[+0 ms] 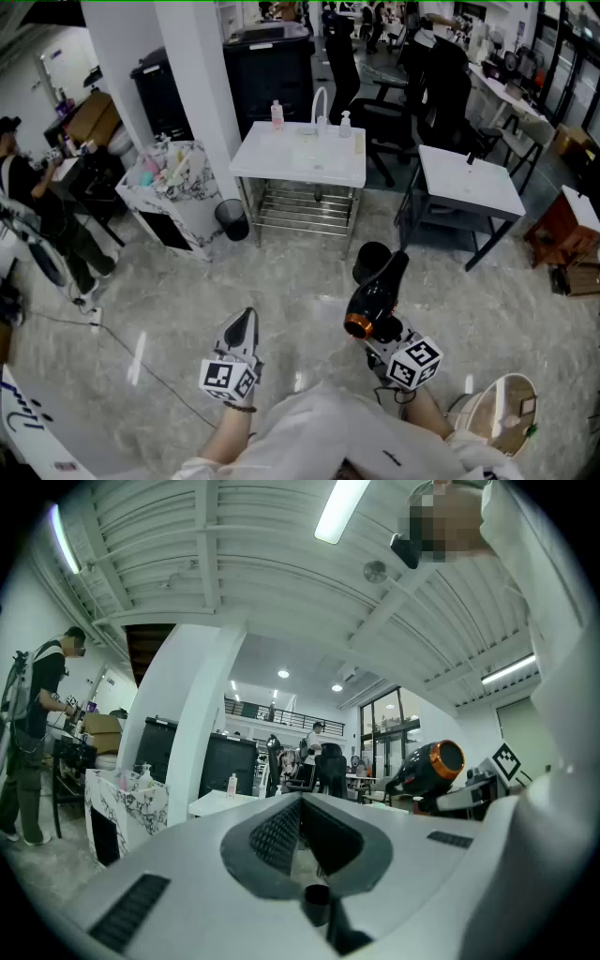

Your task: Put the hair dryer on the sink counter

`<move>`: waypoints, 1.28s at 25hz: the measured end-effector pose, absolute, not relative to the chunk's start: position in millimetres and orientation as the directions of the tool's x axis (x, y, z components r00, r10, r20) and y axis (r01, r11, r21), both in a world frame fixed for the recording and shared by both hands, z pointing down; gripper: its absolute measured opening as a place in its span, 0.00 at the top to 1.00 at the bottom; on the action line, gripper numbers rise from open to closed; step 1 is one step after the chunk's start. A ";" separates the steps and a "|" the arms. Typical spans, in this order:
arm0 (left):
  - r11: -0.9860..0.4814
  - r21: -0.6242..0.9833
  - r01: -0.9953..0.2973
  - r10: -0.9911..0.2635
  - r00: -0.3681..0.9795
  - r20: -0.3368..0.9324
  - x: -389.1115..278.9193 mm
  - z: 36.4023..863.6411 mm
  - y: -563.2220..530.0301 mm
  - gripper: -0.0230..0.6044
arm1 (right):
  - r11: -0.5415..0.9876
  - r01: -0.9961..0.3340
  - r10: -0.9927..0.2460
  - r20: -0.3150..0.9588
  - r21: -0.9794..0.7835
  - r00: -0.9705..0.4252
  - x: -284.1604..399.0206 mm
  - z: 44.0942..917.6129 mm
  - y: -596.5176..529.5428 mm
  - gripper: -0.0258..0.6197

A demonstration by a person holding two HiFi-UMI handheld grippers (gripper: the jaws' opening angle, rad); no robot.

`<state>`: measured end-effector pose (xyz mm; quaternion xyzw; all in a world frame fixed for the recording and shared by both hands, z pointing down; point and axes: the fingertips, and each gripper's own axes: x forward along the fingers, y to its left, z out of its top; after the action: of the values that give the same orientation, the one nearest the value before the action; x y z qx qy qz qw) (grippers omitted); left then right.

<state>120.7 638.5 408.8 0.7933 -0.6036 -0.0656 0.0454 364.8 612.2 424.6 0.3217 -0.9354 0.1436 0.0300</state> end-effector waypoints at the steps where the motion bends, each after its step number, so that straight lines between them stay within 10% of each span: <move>1: -0.266 0.154 -0.952 -0.964 0.263 -0.044 120.4 410.9 640.4 0.93 | 0.751 -0.611 -0.593 0.151 -0.251 -0.791 364.6 426.0 614.0 0.48; 32: -0.286 0.195 -0.938 -0.957 0.290 -0.007 40.5 438.2 666.5 0.93 | 0.724 -0.634 -0.606 0.186 -0.272 -0.773 280.9 439.8 626.9 0.48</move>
<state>40.5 666.5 438.2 0.7996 -0.5925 -0.0612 0.0765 280.9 626.9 439.8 0.3341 -0.9276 0.1617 0.0422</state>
